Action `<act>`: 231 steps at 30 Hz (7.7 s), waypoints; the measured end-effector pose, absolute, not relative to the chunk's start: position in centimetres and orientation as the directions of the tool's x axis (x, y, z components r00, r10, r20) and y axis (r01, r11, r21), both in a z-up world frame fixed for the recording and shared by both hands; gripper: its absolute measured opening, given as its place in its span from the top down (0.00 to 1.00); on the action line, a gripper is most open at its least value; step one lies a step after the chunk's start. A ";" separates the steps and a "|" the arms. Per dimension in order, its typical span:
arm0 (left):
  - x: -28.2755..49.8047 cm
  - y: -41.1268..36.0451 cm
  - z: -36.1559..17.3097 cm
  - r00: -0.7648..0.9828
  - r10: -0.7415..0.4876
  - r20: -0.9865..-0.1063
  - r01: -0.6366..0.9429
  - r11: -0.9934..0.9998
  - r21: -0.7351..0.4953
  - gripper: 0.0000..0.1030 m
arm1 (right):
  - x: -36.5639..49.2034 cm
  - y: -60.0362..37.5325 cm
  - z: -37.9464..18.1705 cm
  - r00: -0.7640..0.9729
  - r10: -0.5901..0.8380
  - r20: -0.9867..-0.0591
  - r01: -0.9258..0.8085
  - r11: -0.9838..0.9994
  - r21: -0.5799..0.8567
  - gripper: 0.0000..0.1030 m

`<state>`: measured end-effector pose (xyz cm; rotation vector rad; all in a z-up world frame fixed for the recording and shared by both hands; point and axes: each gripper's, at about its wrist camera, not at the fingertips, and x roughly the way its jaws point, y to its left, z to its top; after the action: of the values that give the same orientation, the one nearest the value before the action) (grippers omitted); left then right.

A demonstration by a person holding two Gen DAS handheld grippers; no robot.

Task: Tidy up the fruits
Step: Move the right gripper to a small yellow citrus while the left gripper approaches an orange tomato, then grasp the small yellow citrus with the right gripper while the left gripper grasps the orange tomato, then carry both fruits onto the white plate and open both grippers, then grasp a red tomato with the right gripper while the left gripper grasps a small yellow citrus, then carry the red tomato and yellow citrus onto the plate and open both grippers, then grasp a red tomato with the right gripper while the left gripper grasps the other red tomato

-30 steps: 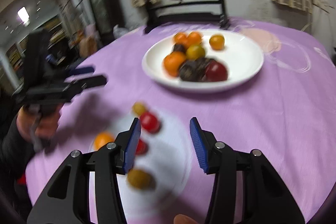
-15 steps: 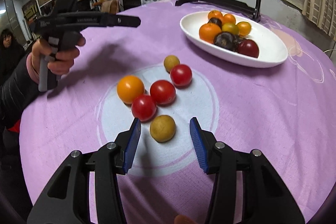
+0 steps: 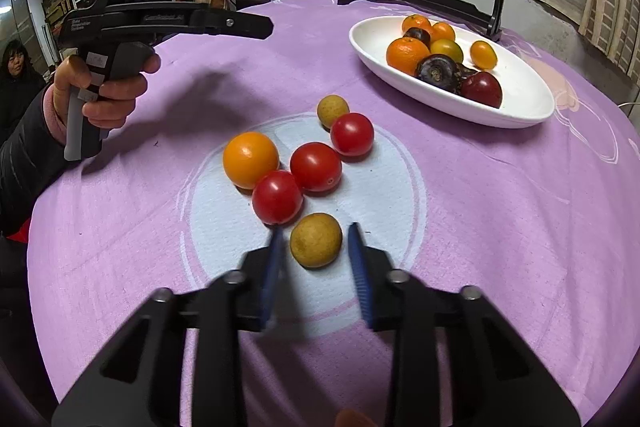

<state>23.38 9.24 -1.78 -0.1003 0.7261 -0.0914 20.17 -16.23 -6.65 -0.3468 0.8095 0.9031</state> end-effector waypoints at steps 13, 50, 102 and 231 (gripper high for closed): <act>18.1 1.1 -3.0 0.578 -0.412 -0.704 0.629 0.774 0.064 0.44 | 22.2 -19.1 -4.4 0.410 0.644 -0.646 -0.708 0.671 0.220 0.75; 19.2 1.3 -3.1 0.562 -0.438 -0.702 0.611 0.792 -0.004 0.63 | 23.2 -19.5 -3.4 0.448 0.681 -0.579 -0.673 0.683 0.283 0.75; 27.1 8.5 -1.2 0.755 -0.175 -0.632 0.088 0.982 -0.166 0.12 | 27.3 -12.7 -6.2 0.353 0.581 -0.733 -0.595 0.744 0.302 0.60; 26.7 7.2 -2.0 0.722 -0.056 -0.690 -0.041 0.992 -0.123 0.03 | 20.2 -13.5 -6.5 0.302 0.606 -0.736 -0.637 0.702 0.317 0.57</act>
<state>26.69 7.22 -2.04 -0.1330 0.7650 -0.0085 20.18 -13.54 -6.50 -0.0375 0.9580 0.8247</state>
